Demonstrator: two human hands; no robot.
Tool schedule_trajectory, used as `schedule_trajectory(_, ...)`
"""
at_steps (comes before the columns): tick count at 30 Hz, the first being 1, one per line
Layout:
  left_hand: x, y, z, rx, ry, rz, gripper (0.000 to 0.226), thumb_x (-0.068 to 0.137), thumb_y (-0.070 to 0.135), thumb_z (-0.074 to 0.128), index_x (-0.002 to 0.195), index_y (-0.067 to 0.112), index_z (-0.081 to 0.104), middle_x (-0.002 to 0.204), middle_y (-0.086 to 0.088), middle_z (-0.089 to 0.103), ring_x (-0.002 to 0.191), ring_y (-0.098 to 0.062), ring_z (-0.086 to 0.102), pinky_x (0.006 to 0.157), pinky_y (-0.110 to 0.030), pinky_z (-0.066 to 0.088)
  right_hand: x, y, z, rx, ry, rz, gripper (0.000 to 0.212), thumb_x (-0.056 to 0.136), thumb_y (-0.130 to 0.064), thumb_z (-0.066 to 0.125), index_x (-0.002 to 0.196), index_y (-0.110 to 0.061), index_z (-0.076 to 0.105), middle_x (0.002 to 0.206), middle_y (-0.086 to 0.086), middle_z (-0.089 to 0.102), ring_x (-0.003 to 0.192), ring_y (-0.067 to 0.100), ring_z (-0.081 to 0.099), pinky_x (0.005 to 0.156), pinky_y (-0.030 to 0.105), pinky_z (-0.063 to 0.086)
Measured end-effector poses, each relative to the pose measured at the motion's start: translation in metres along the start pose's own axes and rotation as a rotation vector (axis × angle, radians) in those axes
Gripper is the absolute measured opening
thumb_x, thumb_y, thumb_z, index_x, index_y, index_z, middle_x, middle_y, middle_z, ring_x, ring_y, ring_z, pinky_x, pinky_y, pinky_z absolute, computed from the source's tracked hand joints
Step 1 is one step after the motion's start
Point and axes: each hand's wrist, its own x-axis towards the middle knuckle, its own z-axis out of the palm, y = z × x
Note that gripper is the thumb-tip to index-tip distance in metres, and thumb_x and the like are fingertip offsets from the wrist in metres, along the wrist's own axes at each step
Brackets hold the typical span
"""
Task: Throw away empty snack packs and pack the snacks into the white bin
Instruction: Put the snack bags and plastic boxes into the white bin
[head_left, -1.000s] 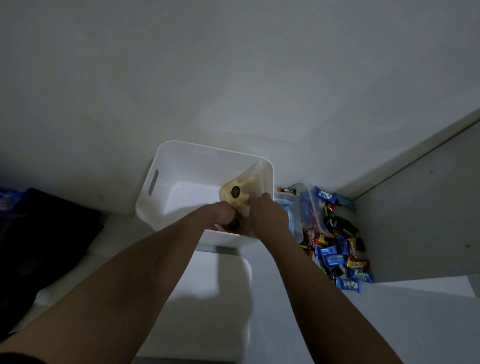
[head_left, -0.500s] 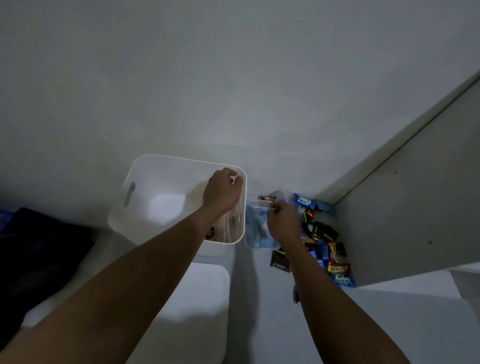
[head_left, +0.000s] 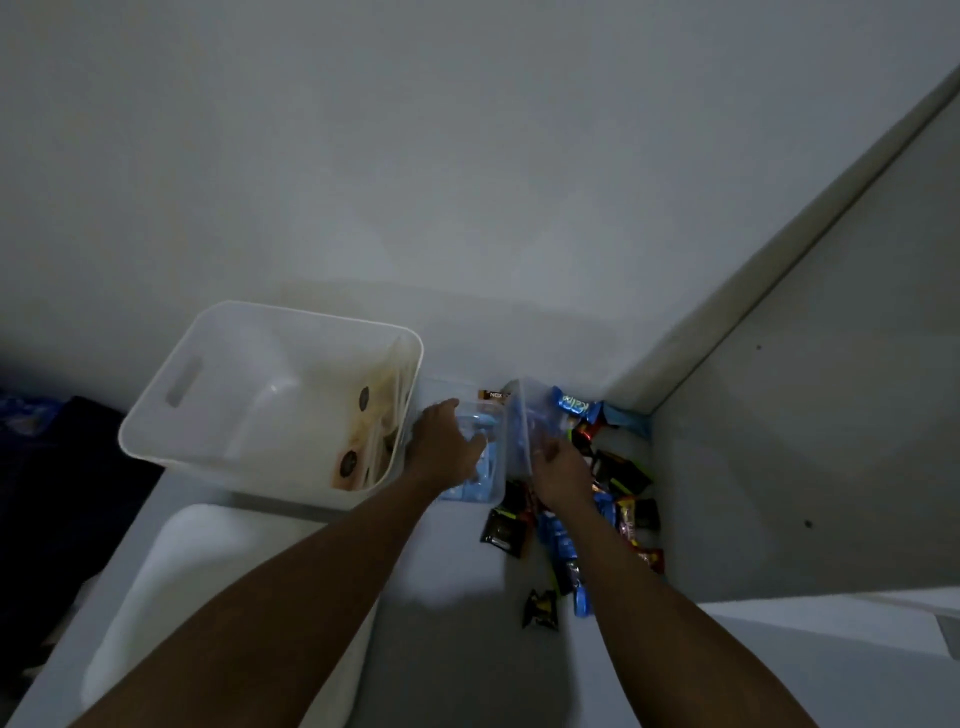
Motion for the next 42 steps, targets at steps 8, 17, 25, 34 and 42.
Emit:
schedule_trajectory(8, 0.013, -0.067, 0.061, -0.167, 0.027, -0.203, 0.077, 0.054, 0.059, 0.082, 0.12, 0.03, 0.056, 0.117, 0.007, 0.068, 0.102, -0.016, 0.069, 0.082, -0.039, 0.06, 0.024, 0.026, -0.002, 0.127, -0.087, 0.029, 0.033, 0.097, -0.04, 0.056, 0.109, -0.012, 0.067, 0.098, 0.008, 0.069, 0.089, 0.025, 0.064, 0.066, 0.026, 0.045)
schedule_trajectory(17, 0.003, -0.056, 0.062, -0.383, 0.062, -0.377, 0.093, 0.052, 0.055, 0.089, 0.125, 0.006, 0.057, 0.123, -0.011, 0.067, 0.102, -0.028, 0.067, 0.087, -0.041, 0.057, 0.046, 0.033, 0.004, 0.355, -0.117, 0.182, 0.035, 0.083, -0.041, 0.078, 0.099, -0.018, 0.057, 0.088, -0.004, 0.063, 0.069, 0.002, 0.058, 0.055, 0.019, 0.043)
schedule_trajectory(25, -0.017, -0.03, 0.047, -0.512, 0.129, -0.362, 0.059, 0.076, 0.006, 0.082, 0.124, -0.007, 0.049, 0.115, -0.016, 0.058, 0.096, -0.022, 0.056, 0.062, -0.015, 0.042, 0.045, 0.036, 0.013, 0.352, -0.082, 0.264, 0.068, 0.065, -0.033, 0.092, 0.117, -0.004, 0.061, 0.108, 0.009, 0.069, 0.083, 0.023, 0.069, 0.069, 0.033, 0.06)
schedule_trajectory(34, -0.029, -0.023, 0.038, -0.631, 0.01, -0.096, 0.038, 0.094, -0.003, 0.059, 0.093, 0.034, 0.056, 0.092, 0.012, 0.063, 0.089, -0.01, 0.065, 0.06, -0.012, 0.051, 0.034, 0.043, -0.009, 0.363, -0.042, 0.178, 0.033, 0.095, -0.02, 0.063, 0.122, -0.003, 0.055, 0.114, 0.013, 0.065, 0.093, 0.026, 0.066, 0.068, 0.036, 0.059)
schedule_trajectory(42, -0.032, -0.029, 0.043, -0.619, -0.002, -0.078, 0.025, 0.091, 0.021, 0.066, 0.116, 0.023, 0.066, 0.11, -0.002, 0.072, 0.102, -0.02, 0.07, 0.089, -0.046, 0.058, 0.017, 0.051, -0.03, 0.416, 0.088, 0.128, 0.023, 0.1, -0.012, 0.055, 0.12, 0.0, 0.053, 0.112, 0.015, 0.064, 0.09, 0.021, 0.059, 0.059, 0.023, 0.044)
